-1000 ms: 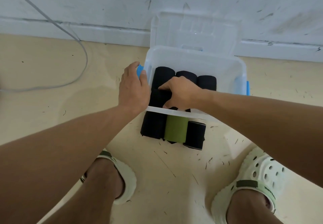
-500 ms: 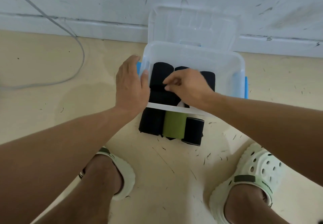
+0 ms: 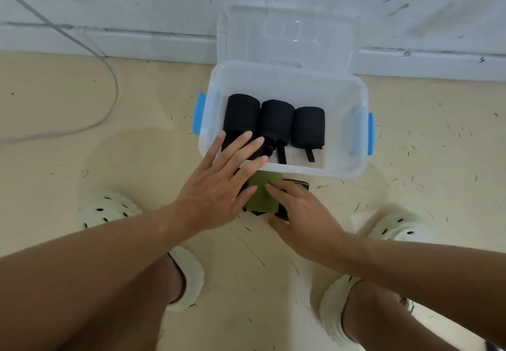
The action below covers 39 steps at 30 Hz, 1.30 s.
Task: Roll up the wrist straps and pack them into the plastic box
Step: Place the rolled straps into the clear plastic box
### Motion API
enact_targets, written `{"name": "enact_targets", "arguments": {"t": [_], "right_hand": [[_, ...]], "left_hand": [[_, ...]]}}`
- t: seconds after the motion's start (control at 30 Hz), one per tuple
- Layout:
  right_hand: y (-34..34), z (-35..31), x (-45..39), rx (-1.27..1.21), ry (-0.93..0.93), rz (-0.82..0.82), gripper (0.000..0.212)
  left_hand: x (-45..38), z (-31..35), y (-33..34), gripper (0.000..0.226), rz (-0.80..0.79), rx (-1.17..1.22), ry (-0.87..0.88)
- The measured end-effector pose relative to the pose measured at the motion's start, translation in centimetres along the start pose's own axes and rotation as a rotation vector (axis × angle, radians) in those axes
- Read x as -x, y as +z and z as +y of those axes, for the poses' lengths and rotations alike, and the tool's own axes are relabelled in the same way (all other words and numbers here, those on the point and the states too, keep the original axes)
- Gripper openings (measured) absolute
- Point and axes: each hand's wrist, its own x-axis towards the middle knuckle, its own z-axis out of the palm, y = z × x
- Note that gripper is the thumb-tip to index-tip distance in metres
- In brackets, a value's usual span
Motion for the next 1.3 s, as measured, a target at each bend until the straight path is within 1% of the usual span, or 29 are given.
{"name": "enact_targets", "arguments": {"t": [0.07, 0.13, 0.17, 0.27, 0.4, 0.53, 0.6, 0.67, 0.73, 0.83, 0.87, 0.97, 1.03, 1.17, 1.3], "right_hand": [[0.8, 1.2, -0.4, 0.139, -0.029, -0.054, 0.067], [1.4, 2.2, -0.6, 0.268, -0.121, -0.037, 0.066], [1.5, 2.5, -0.6, 0.282, -0.129, -0.023, 0.063], [1.4, 2.6, -0.9, 0.202, -0.105, 0.019, 0.054], [1.7, 1.9, -1.7, 0.182, -0.105, 0.007, 0.055], [2.3, 1.9, -1.6, 0.255, -0.205, 0.012, 0.049], [3.1, 2.1, -0.8, 0.293, -0.291, -0.033, 0.048], [3.8, 1.9, 0.1, 0.258, -0.328, -0.103, 0.047], [4.0, 1.6, 0.6, 0.141, -0.284, -0.164, 0.043], [3.8, 0.4, 0.0, -0.047, -0.117, -0.182, 0.030], [3.8, 0.1, -0.3, -0.114, -0.044, -0.172, 0.034], [3.9, -0.7, -1.0, -0.298, 0.207, -0.187, 0.069], [4.0, -0.9, -1.4, -0.321, 0.312, -0.233, 0.079], [4.0, -1.4, -2.3, -0.297, 0.359, -0.321, 0.080], [3.9, -1.3, -2.9, -0.296, 0.379, -0.352, 0.080]], "left_hand": [[0.6, -0.3, 0.2, 0.058, -0.026, -0.039, 0.022], [0.8, -0.3, 0.4, 0.063, -0.032, -0.046, 0.003], [0.8, -0.2, 0.5, 0.064, -0.028, -0.043, -0.017], [0.6, 0.1, 0.7, 0.064, -0.007, -0.037, -0.054], [0.6, 0.3, 0.8, 0.059, 0.007, -0.023, -0.079], [0.6, 0.3, 1.0, 0.058, 0.016, -0.010, -0.086], [0.6, 0.3, 1.0, 0.058, 0.025, -0.005, -0.090], [0.6, 0.4, 1.0, 0.058, 0.033, -0.005, -0.091], [0.6, 0.4, 1.0, 0.057, 0.038, 0.001, -0.090], [0.5, 0.3, 0.9, 0.053, 0.043, 0.016, -0.092], [0.5, 0.3, 0.9, 0.052, 0.042, 0.026, -0.092], [0.5, 0.2, 0.6, 0.049, 0.039, 0.071, -0.093], [0.4, 0.1, 0.5, 0.049, 0.042, 0.091, -0.097], [0.3, 0.3, 0.4, 0.049, 0.040, 0.100, -0.105], [0.2, 0.3, 0.3, 0.050, 0.038, 0.095, -0.102]]}}
